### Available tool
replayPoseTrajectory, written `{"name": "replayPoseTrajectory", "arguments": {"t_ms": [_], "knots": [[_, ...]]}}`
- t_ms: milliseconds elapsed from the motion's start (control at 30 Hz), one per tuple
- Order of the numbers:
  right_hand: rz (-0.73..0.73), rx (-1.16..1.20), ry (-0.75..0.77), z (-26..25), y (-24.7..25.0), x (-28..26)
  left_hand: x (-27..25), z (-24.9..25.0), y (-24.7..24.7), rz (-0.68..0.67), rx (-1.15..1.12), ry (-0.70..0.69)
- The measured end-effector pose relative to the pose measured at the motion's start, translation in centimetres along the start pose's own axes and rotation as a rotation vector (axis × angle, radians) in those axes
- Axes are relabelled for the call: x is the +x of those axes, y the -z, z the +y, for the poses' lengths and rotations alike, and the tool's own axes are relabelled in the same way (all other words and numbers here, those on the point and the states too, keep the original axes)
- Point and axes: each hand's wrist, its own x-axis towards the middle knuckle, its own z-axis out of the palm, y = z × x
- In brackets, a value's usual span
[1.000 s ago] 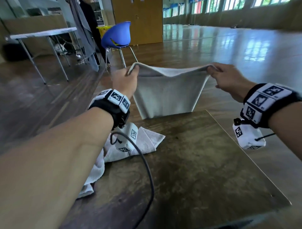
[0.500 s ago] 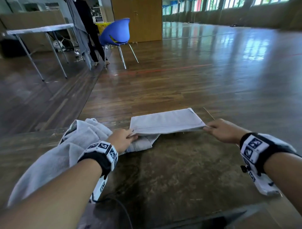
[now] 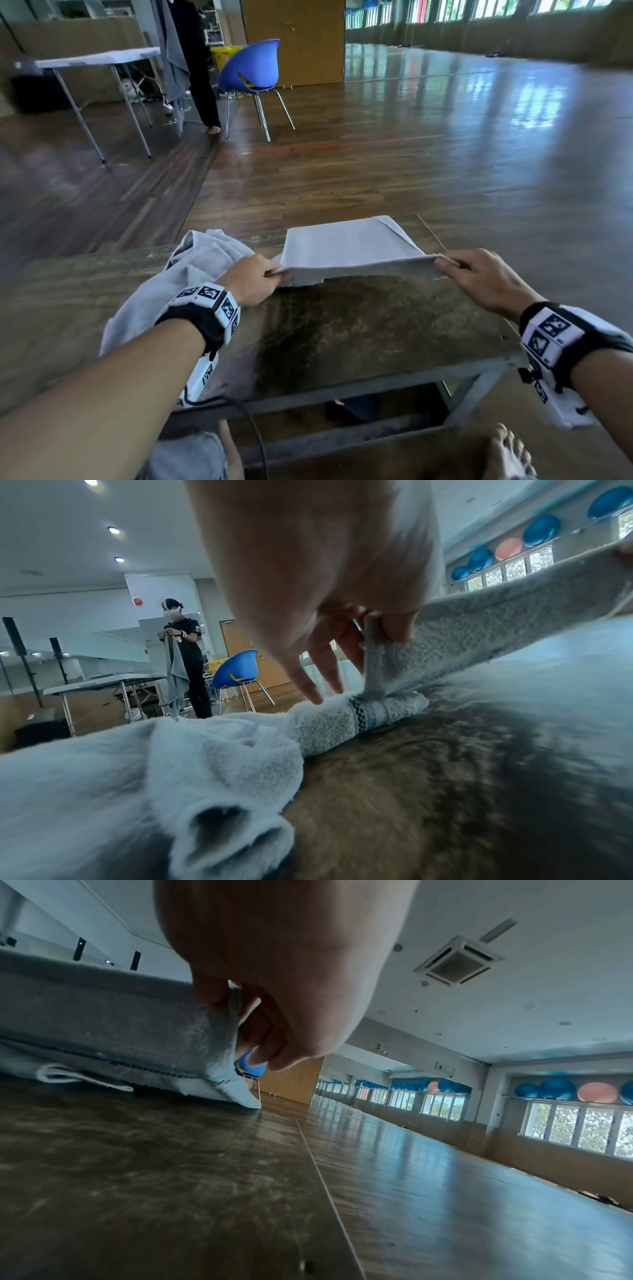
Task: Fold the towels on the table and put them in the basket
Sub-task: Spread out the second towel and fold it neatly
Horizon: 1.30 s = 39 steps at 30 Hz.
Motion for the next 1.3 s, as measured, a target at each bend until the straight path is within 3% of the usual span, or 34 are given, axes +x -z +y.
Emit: {"name": "replayPoseTrajectory", "arguments": {"t_ms": [100, 200, 433, 600, 667, 800, 900, 1067, 1200, 1300], "knots": [[-0.056, -0.005, 0.027, -0.5, 0.9, -2.4, -2.8, 1.1, 0.3, 0.014, 0.04, -0.029], [-0.231, 0.017, 0.006, -1.3, 1.5, -4.7, -5.4, 2.3, 0.8, -0.085, 0.031, 0.01], [-0.76, 0.135, -0.223, -2.1, 1.0, -9.5, -10.3, 4.9, -0.4, -0.487, 0.218, 0.066], [-0.995, 0.102, -0.237, -2.3, -0.3, -11.0, -10.9, 5.3, -3.4, -0.922, 0.051, 0.218], [-0.977, 0.068, -0.163, -2.5, -1.0, -10.6, -10.1, 5.3, -4.1, -0.793, 0.0, 0.143], [-0.654, 0.09, -0.006, -2.6, -2.4, -7.9, -6.4, 5.9, -5.4, -0.243, 0.004, -0.109], [-0.425, 0.079, 0.005, -2.5, -4.0, -4.6, -2.7, 6.5, -6.4, -0.076, -0.035, -0.136], [-0.256, -0.003, -0.011, -2.2, -7.4, 2.4, 3.9, 6.4, -8.1, 0.013, 0.148, -0.144], [-0.299, -0.106, 0.018, -1.7, -9.9, 7.6, 8.0, 5.3, -8.6, -0.013, 0.257, -0.113], [-0.372, -0.227, 0.006, -1.6, -11.2, 10.4, 9.2, 3.3, -9.2, -0.151, 0.263, -0.037]]}}
